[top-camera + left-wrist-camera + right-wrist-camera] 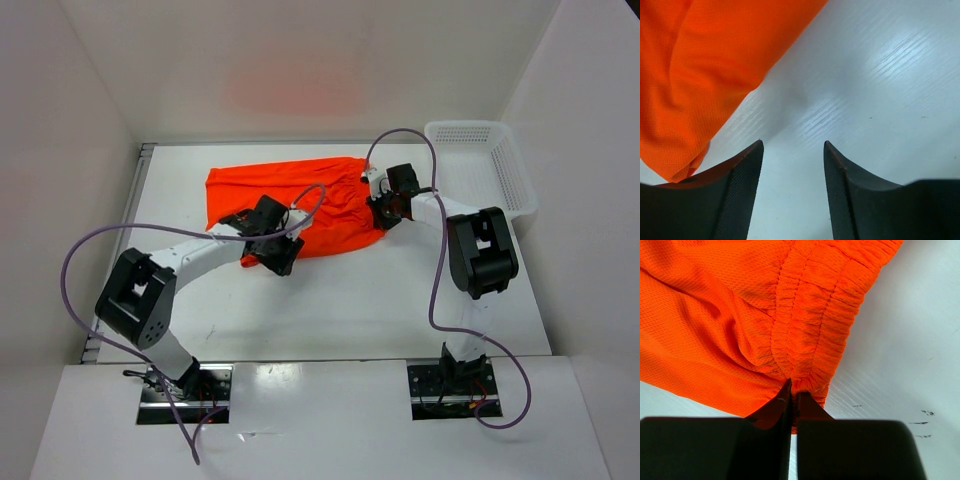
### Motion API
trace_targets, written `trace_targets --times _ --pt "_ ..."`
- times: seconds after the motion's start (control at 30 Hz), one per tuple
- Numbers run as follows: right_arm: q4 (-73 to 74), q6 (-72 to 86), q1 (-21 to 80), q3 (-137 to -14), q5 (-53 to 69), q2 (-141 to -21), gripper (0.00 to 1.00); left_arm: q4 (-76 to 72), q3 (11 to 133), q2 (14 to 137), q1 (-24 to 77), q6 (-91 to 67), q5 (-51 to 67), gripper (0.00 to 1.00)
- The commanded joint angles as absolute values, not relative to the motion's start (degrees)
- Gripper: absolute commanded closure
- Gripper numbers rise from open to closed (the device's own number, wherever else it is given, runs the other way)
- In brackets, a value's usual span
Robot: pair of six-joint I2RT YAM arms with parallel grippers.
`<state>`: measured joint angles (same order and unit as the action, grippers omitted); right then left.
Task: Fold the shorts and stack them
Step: Flatten the shorts out
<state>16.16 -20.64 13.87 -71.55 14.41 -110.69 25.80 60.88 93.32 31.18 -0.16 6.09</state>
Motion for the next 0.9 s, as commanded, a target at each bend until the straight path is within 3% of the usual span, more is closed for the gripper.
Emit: trace_targets --times 0.0,0.07,0.1,0.13,0.23,0.37,0.43,0.6,0.73,0.8,0.87 --pt "18.3 -22.1 14.5 -70.2 13.7 -107.9 1.00 25.5 63.8 89.7 28.6 0.0 11.0 0.43" --pt "18.3 -22.1 14.5 -70.2 13.7 -107.9 1.00 26.1 64.5 88.3 23.6 0.0 11.9 0.52" --pt "18.3 -22.1 14.5 -70.2 13.7 -107.9 1.00 27.0 64.5 88.3 21.4 0.0 13.0 0.66" --pt "18.3 -22.1 14.5 -70.2 13.7 -107.9 1.00 27.6 63.8 87.7 16.4 0.0 16.7 0.73" --pt "18.3 -22.1 14.5 -70.2 13.7 -107.9 1.00 28.4 60.7 88.8 8.6 0.0 26.1 0.82" --pt "18.3 -22.1 14.5 -70.2 13.7 -107.9 1.00 26.1 55.3 90.4 -5.9 0.0 35.6 0.78" --pt "18.3 -22.7 14.5 -70.2 13.7 -107.9 1.00 23.5 54.6 92.0 -8.3 0.0 38.2 0.77" --pt "18.8 -22.7 14.5 -70.2 14.4 -107.4 1.00 20.6 55.3 96.5 -8.3 0.0 34.8 0.72" --pt "18.8 -22.7 14.5 -69.1 14.2 -106.3 1.00 19.5 57.1 98.0 -3.7 0.0 33.3 0.61" --pt "18.8 -22.7 14.5 -69.1 13.7 -106.3 1.00 18.9 57.1 98.7 -2.5 0.0 31.1 0.49" --pt "18.8 -22.7 14.5 -68.6 13.7 -106.3 1.00 17.2 57.1 100.7 -2.5 0.0 28.4 0.46"
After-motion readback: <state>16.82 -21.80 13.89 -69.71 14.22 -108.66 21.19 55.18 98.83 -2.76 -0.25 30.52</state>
